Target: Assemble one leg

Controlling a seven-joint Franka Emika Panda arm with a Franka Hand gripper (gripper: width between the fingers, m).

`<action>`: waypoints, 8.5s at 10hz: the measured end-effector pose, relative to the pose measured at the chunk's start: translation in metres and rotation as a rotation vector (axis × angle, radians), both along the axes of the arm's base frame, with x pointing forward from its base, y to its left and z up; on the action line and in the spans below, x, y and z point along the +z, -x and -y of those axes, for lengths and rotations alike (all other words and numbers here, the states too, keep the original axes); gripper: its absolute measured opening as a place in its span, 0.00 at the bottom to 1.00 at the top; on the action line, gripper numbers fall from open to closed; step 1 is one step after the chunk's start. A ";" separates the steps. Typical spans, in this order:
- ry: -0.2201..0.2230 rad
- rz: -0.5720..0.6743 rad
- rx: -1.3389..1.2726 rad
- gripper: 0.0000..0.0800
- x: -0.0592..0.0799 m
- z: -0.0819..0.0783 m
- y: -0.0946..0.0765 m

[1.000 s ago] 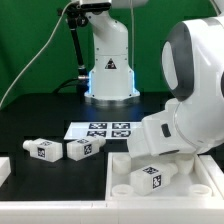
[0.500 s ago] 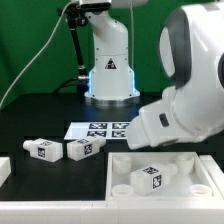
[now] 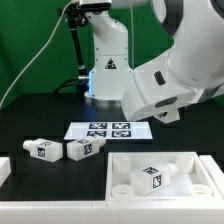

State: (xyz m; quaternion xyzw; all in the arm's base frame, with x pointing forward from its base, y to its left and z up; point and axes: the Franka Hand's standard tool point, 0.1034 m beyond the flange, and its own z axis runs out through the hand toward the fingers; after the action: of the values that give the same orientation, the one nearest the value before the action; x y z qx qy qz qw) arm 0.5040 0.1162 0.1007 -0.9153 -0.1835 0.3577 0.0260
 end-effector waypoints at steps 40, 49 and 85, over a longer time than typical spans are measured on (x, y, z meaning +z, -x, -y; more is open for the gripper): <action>-0.263 1.255 0.027 0.34 0.002 -0.025 -0.142; -0.270 1.259 0.026 0.80 0.034 -0.032 -0.155; 0.087 0.872 -0.840 0.35 -0.015 -0.017 -0.164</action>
Offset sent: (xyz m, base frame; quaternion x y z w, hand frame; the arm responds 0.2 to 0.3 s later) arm 0.0496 -0.0018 0.0579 0.0296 0.1487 -0.0679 0.9861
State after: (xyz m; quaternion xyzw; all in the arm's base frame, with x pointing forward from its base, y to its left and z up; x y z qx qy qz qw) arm 0.6683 0.1331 0.0860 -0.9719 0.2144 -0.0839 0.0497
